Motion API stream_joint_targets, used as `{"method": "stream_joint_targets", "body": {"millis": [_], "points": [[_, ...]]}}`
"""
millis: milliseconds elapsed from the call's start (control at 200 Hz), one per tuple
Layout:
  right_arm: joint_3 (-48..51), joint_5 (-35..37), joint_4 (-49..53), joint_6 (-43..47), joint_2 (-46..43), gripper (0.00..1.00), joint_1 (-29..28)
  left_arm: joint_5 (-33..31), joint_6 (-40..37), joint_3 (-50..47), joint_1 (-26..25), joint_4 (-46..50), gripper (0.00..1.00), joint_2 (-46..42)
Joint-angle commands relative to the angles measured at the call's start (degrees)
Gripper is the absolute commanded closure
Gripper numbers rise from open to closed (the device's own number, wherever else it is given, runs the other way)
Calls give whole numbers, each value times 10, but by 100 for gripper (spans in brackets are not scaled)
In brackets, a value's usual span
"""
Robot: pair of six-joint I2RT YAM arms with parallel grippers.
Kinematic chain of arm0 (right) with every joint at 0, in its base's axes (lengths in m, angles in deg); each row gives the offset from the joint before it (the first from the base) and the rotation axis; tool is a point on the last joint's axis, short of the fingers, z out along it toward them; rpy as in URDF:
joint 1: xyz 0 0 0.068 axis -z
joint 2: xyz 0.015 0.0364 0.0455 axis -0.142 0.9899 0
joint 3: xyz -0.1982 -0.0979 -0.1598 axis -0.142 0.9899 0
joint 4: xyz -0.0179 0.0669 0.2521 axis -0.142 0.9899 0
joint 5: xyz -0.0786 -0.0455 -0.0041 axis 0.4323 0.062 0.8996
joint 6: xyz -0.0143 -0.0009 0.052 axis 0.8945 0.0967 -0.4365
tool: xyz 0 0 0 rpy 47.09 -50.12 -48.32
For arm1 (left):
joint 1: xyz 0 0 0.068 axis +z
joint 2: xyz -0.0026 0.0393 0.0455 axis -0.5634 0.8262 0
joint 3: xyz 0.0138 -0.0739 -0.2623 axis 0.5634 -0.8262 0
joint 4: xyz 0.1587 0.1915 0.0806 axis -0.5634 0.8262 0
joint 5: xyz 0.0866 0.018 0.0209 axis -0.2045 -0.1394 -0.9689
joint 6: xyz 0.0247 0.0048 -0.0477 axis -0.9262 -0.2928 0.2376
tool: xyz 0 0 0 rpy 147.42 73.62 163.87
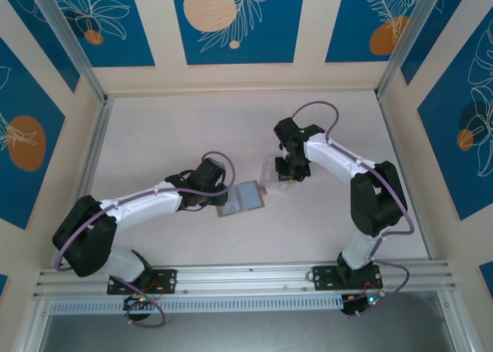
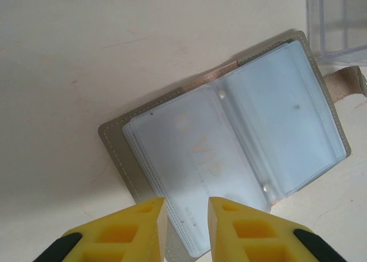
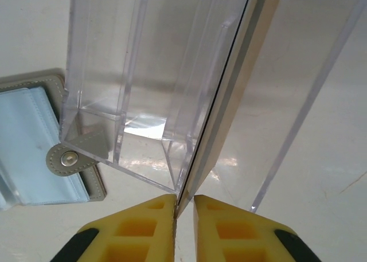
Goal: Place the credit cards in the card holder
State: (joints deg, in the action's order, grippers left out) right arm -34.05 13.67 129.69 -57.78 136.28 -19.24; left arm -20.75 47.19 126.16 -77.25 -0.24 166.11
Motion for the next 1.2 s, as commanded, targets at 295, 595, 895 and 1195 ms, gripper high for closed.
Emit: {"method": "stream_joint_targets", "body": {"millis": [295, 595, 895, 1195], "points": [[17, -10, 16, 7, -29, 84, 2, 6, 2, -4, 5, 2, 75, 3], [30, -36, 17, 8, -60, 98, 11, 5, 1, -3, 5, 4, 75, 4], [27, -42, 10, 7, -46, 100, 39, 5, -1, 0, 5, 5, 75, 4], [52, -53, 1, -12, -74, 100, 57, 7, -2, -2, 5, 5, 75, 4]]}}
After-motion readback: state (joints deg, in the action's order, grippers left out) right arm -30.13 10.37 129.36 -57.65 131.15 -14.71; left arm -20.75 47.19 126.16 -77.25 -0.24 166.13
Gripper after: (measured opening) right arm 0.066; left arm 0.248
